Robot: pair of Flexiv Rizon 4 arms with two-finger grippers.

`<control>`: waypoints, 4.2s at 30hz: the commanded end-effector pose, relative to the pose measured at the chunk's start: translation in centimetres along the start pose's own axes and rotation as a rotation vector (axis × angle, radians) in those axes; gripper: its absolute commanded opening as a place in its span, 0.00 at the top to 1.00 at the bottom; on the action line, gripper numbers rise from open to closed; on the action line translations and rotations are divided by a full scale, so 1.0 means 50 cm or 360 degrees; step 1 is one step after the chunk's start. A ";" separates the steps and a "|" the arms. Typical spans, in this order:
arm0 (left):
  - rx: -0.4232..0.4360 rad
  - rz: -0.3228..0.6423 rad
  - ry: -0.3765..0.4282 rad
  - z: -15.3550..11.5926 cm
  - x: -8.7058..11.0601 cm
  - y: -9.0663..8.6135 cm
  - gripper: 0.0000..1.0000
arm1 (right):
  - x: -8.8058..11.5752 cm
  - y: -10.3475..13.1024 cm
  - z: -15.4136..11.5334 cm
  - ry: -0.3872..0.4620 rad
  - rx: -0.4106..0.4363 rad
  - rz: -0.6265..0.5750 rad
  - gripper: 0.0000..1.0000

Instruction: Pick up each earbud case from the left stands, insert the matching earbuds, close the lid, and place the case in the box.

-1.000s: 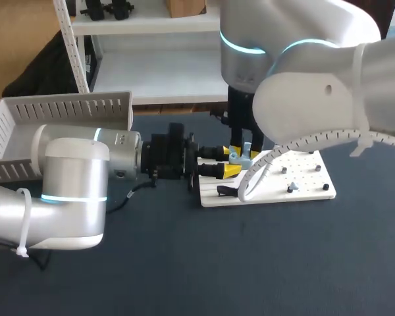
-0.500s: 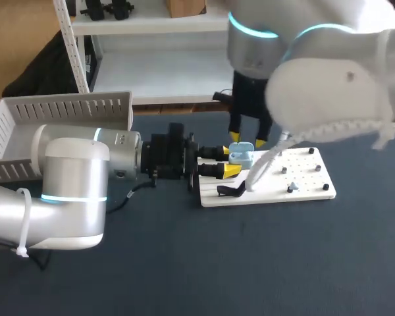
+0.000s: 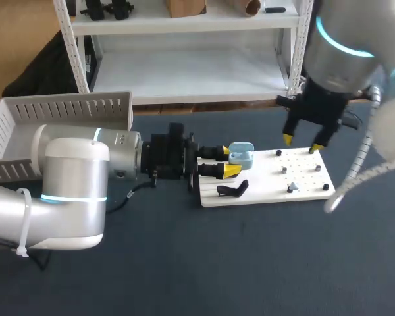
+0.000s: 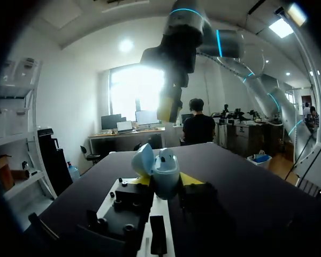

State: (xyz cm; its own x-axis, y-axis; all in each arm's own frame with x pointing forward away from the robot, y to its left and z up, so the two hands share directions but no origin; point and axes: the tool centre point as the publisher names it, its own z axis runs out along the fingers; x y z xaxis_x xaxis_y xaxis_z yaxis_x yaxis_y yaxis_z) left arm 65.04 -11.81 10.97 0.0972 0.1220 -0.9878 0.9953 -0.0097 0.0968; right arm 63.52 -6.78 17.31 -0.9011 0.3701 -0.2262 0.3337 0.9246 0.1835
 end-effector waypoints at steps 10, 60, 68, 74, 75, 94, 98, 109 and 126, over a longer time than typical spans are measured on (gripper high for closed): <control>-0.0008 0.0003 -0.0004 0.001 0.001 -0.003 1.00 | -0.001 -0.044 0.143 0.0139 -0.0161 0.0026 0.56; -0.0008 0.0003 -0.0004 0.001 0.001 -0.003 1.00 | 0.021 -0.045 0.276 0.0196 -0.0270 -0.0105 0.65; -0.0008 0.0003 -0.0004 0.001 0.001 -0.003 1.00 | 0.022 -0.044 0.281 0.0209 -0.0273 -0.0107 0.67; -0.0008 0.0003 -0.0004 0.001 0.001 -0.003 1.00 | 0.021 -0.043 0.284 0.0215 -0.0275 -0.0108 0.71; -0.0008 0.0003 -0.0004 0.001 0.001 -0.003 1.00 | 0.021 -0.043 0.284 0.0216 -0.0275 -0.0108 0.71; -0.0008 0.0003 -0.0004 0.001 0.001 -0.003 1.00 | 0.018 -0.044 0.277 0.0233 -0.0266 -0.0127 1.00; -0.0008 0.0003 -0.0004 0.001 0.001 -0.003 1.00 | 0.017 -0.049 0.258 0.0224 -0.0274 -0.0128 1.00; -0.0008 0.0003 -0.0004 0.001 0.001 -0.003 1.00 | 0.011 -0.065 0.169 0.0183 -0.0339 -0.0135 1.00; -0.0008 0.0003 -0.0004 0.001 0.001 -0.003 1.00 | -0.003 0.009 -0.052 0.0259 -0.0309 -0.0570 1.00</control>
State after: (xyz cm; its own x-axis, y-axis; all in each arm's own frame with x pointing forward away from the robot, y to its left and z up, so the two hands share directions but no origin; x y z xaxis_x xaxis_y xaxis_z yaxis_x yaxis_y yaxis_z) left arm 65.04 -11.80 10.97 0.0972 0.1220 -0.9878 0.9953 -0.0096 0.0968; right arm 63.11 -6.86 17.27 -0.9744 0.0374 -0.2217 -0.0341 0.9501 0.3101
